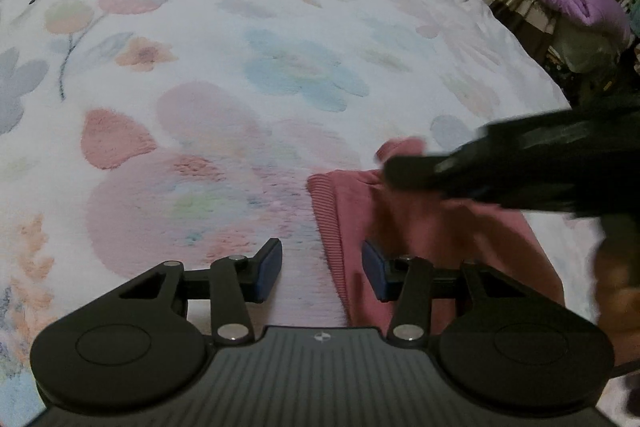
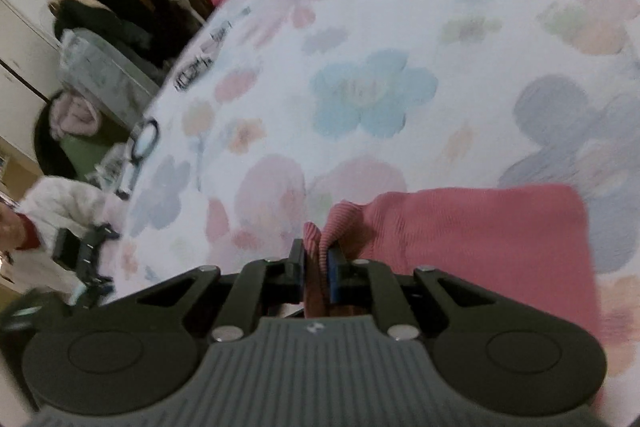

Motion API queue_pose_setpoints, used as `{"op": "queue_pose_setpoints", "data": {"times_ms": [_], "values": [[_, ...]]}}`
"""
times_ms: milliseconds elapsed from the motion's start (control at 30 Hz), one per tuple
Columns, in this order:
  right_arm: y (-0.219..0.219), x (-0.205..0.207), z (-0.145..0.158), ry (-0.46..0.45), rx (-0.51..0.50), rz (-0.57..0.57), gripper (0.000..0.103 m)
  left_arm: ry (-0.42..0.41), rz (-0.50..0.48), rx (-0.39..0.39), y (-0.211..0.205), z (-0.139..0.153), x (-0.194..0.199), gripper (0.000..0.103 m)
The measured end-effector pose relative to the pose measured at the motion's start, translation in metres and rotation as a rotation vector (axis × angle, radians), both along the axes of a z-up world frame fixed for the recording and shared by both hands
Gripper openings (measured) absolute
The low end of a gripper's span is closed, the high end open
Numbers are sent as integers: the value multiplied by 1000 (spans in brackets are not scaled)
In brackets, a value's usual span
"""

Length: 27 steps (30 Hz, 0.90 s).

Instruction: Fold small clothes

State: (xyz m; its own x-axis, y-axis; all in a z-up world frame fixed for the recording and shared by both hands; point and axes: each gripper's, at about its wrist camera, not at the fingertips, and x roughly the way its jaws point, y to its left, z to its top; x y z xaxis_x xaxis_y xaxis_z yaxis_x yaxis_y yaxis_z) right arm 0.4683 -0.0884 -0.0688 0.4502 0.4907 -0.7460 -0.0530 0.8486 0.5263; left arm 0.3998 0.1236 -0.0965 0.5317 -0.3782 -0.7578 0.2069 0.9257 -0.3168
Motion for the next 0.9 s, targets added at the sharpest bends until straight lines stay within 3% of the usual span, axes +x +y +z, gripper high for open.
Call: {"op": "queue_pose_setpoints", "data": {"times_ms": [233, 300, 333, 367, 600, 700, 800, 900], "values": [[18, 18, -47, 76, -59, 2, 7, 11, 25, -12, 12, -3, 0, 54], [19, 20, -48, 89, -57, 5, 15, 11, 31, -1, 12, 0, -2, 54], [17, 18, -44, 90, -37, 0, 24, 11, 34, 3, 13, 3, -5, 54], [17, 18, -39, 90, -5, -5, 26, 10, 37, 6, 14, 6, -8, 54], [-3, -30, 23, 14, 147, 18, 29, 1, 63, -13, 22, 40, -43, 54], [-25, -70, 48, -25, 218, 4, 34, 6, 35, -79, 19, 52, -67, 55], [-54, -117, 61, -45, 266, -17, 35, 45, 16, -215, 14, 49, -87, 60], [-80, -158, 63, -61, 240, -26, 36, 103, 30, -306, 6, 33, -102, 61]]}}
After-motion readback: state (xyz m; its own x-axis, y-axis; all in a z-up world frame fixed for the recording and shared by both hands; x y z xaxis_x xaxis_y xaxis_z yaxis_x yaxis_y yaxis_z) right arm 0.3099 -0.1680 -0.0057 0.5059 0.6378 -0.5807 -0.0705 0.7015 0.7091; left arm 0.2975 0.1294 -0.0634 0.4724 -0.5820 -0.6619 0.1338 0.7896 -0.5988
